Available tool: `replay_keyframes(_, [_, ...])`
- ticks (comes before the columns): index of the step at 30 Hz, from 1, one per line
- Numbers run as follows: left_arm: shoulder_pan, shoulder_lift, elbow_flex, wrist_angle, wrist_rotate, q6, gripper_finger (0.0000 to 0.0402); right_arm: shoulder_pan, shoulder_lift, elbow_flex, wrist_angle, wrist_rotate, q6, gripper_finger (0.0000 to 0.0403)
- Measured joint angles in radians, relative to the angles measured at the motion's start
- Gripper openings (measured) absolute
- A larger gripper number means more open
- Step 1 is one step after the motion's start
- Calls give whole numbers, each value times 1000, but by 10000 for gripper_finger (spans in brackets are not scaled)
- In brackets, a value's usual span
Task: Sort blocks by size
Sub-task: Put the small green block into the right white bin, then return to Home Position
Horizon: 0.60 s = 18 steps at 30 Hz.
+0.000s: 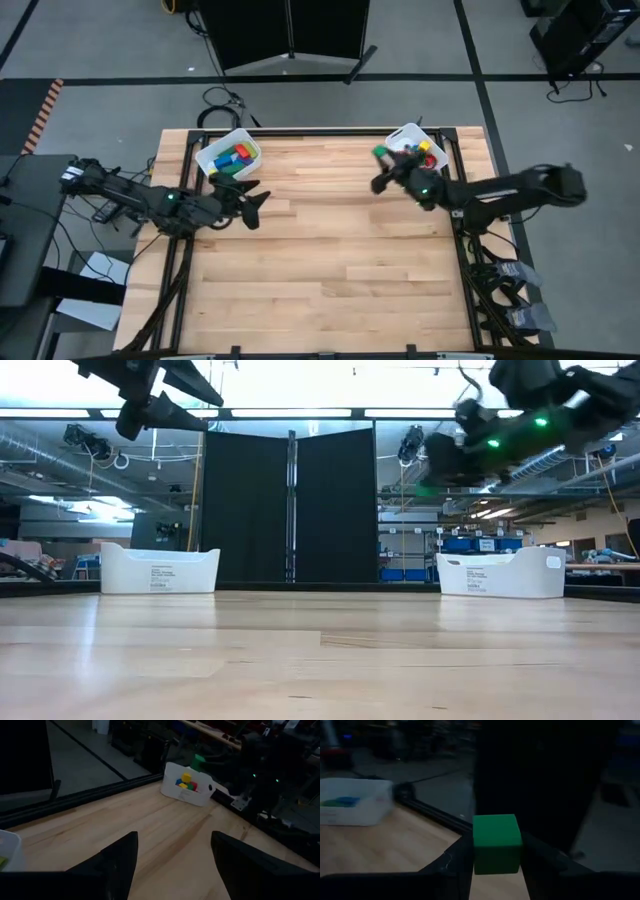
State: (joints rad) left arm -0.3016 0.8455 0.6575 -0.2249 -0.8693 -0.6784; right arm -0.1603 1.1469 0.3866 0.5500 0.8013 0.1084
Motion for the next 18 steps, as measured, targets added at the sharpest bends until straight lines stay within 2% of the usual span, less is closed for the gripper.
replay_keyframes(4, [0, 55, 0, 51, 1, -3, 258, -127, -130, -50, -143, 4, 68, 140])
replay_keyframes(10, [-10, 97, 0, 131, -18, -6, 258, -294, -152, -50, -229, 4, 73, 143])
replay_keyframes(15, [-49, 98, 0, 150, -63, -6, 258, -382, -129, -50, -247, -68, 82, 194])
replay_keyframes(18, [-87, 98, 0, 157, -115, -6, 258, -409, -127, -50, -256, -136, 107, 211])
